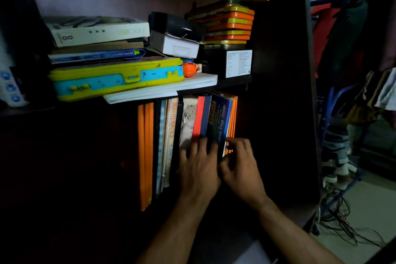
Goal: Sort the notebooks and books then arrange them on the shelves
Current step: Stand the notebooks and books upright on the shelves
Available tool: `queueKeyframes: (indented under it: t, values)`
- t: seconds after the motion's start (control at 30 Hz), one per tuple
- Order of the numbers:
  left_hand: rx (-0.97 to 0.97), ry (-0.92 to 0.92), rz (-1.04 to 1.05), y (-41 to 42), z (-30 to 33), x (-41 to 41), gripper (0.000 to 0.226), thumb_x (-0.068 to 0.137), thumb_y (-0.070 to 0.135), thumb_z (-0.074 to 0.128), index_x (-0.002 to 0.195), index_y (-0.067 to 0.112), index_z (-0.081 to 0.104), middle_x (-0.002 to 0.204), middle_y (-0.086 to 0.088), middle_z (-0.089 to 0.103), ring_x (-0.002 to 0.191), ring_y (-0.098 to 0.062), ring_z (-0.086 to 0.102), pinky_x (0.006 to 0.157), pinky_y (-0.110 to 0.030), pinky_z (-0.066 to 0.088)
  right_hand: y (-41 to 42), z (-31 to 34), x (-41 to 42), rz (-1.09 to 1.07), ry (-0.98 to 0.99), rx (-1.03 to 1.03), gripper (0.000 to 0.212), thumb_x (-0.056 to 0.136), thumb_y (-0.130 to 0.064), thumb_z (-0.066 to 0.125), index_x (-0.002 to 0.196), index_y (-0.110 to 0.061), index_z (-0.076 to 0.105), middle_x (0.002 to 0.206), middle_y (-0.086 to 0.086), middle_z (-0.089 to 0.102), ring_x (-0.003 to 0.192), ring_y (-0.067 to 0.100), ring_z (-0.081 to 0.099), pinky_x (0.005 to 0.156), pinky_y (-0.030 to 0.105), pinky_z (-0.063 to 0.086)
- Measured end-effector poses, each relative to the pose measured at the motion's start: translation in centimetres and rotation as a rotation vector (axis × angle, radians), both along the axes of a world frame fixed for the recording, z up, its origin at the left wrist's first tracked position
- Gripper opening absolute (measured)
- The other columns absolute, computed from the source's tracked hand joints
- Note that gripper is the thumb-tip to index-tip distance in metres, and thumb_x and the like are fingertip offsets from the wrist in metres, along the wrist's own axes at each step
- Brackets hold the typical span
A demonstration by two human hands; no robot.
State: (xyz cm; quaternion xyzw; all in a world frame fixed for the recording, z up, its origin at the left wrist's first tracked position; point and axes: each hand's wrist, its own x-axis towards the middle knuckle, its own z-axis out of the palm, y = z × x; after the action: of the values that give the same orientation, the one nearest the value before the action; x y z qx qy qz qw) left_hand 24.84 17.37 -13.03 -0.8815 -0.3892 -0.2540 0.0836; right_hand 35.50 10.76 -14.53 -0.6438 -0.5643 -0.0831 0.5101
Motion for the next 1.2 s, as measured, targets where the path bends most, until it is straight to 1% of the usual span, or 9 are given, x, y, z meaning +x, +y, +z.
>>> queueKeyframes:
  t: [0.1,0.2,0.33,0.4,0.67,0.8,0.9,1.07,1.2]
  values:
    - [-0.079,-0.101,-0.077,0.2,-0.5,-0.1,0.06,0.094,0.037,0.061,0.15,0.024,0.042,0.144,-0.007,0.048,0.126,-0.03,0.053,0.096,-0.044,0.047,0.5,-0.2,0.4,-0.022,-0.011,-0.1,0.064,0.09,-0.007,0.063,0.15,-0.014,0.043,0.141,0.0,0.051,0.107,-0.005,0.05,0.092,-0.003,0.033]
    - [-0.186,-0.215,-0.164,0.5,-0.8,0.0,0.042,0.098,0.03,0.054,0.139,0.025,0.046,0.133,-0.004,0.057,0.112,-0.031,0.063,0.083,-0.043,0.052,1.0,-0.4,0.6,-0.005,-0.039,-0.176,0.069,0.094,-0.008,0.056,0.157,-0.019,0.03,0.15,-0.001,0.041,0.125,0.013,0.051,0.104,0.02,0.045]
    - [-0.282,-0.18,-0.234,1.1,-1.7,0.4,0.035,0.101,0.026,0.047,0.136,0.023,0.051,0.126,-0.004,0.06,0.11,-0.026,0.061,0.087,-0.035,0.049,2.5,-0.5,1.1,0.044,-0.192,-0.385,0.097,0.096,-0.015,0.053,0.149,-0.046,-0.022,0.148,0.002,0.032,0.117,0.023,0.052,0.092,0.043,0.053]
    - [-0.265,-0.188,-0.248,1.8,-2.2,0.5,0.034,0.1,0.024,0.048,0.134,0.019,0.055,0.124,-0.005,0.06,0.113,-0.025,0.058,0.091,-0.033,0.045,3.4,-0.2,1.2,0.029,-0.207,-0.452,0.103,0.093,-0.014,0.053,0.144,-0.052,-0.028,0.156,0.001,0.034,0.128,0.025,0.049,0.097,0.051,0.049]
    - [-0.264,-0.197,-0.295,2.8,-3.2,0.7,0.033,0.097,0.019,0.052,0.128,0.018,0.062,0.125,-0.005,0.063,0.115,-0.025,0.057,0.096,-0.032,0.045,4.4,-0.3,1.3,0.021,-0.146,-0.414,0.098,0.091,-0.012,0.056,0.157,-0.042,-0.011,0.152,0.004,0.045,0.124,0.024,0.056,0.097,0.041,0.052]
    - [-0.357,-0.165,-0.281,1.6,-2.4,-0.4,0.047,0.094,0.021,0.055,0.141,0.022,0.049,0.139,-0.001,0.051,0.126,-0.022,0.05,0.099,-0.036,0.046,1.9,0.0,0.6,-0.002,-0.043,-0.396,0.078,0.092,-0.018,0.053,0.159,-0.034,0.018,0.145,0.005,0.048,0.123,0.027,0.056,0.1,0.038,0.049]
    - [-0.412,-0.098,-0.306,-1.0,-2.0,-1.3,0.063,0.092,0.021,0.054,0.152,0.018,0.037,0.15,-0.006,0.045,0.133,-0.027,0.048,0.103,-0.039,0.045,-1.6,0.0,-0.6,-0.004,0.027,-0.411,0.07,0.09,-0.013,0.056,0.156,-0.022,0.032,0.142,0.008,0.048,0.124,0.028,0.054,0.105,0.035,0.044]
    - [-0.508,0.043,-0.3,-9.2,-1.7,-3.0,0.07,0.094,0.012,0.05,0.158,0.009,0.022,0.159,-0.014,0.034,0.143,-0.03,0.037,0.117,-0.034,0.025,-10.1,-0.3,-2.5,0.053,0.11,-0.488,0.065,0.091,-0.013,0.059,0.153,-0.011,0.038,0.147,0.007,0.045,0.135,0.02,0.046,0.107,0.01,0.023]
    - [-0.66,0.078,-0.393,-18.9,-0.6,-3.9,0.063,0.097,0.011,0.048,0.156,0.011,0.026,0.162,-0.012,0.027,0.152,-0.028,0.019,0.121,-0.034,0.014,-20.9,-0.7,-3.2,0.036,0.19,-0.55,0.059,0.099,-0.024,0.058,0.154,-0.017,0.037,0.149,-0.001,0.043,0.134,0.013,0.046,0.108,0.017,0.033]
